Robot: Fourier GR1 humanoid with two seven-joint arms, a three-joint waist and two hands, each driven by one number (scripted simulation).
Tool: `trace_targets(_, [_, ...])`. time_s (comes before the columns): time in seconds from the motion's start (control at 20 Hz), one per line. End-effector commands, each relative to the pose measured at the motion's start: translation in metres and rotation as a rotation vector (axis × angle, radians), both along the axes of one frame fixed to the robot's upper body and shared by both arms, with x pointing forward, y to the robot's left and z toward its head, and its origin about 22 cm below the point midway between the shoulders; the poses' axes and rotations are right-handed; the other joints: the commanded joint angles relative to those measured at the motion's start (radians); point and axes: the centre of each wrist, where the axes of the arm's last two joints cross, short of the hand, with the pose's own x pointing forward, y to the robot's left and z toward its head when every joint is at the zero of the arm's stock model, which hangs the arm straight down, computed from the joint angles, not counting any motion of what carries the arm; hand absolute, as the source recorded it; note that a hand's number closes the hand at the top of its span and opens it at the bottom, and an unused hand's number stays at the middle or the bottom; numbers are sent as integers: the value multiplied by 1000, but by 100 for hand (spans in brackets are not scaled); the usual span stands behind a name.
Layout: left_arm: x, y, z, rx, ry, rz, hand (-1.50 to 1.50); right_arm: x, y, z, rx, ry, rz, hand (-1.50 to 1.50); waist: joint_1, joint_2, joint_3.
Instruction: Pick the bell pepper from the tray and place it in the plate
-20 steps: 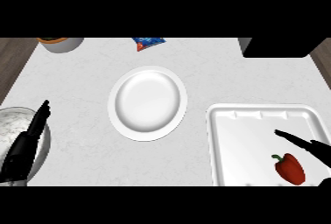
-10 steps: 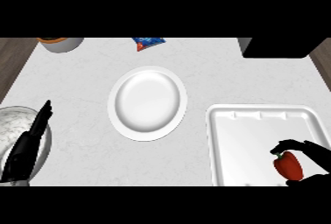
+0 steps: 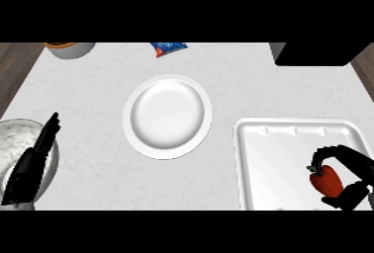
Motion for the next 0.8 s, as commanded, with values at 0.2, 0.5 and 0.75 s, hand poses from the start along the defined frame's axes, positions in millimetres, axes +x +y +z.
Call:
trace_targets(0.2, [10, -12, 4, 6, -3, -66, 0, 100, 51, 56, -405, -257, -193, 150, 82, 25, 4])
trace_targets(0.5, [6, -13, 1, 15, 4, -32, 0, 137, 76, 68, -383, -498, -276, 150, 44, 16, 4])
trace_targets(0.75, [15, -18, 1, 2, 19, 7, 0, 146, 68, 104, -305, -748, -286, 150, 8, 9, 2])
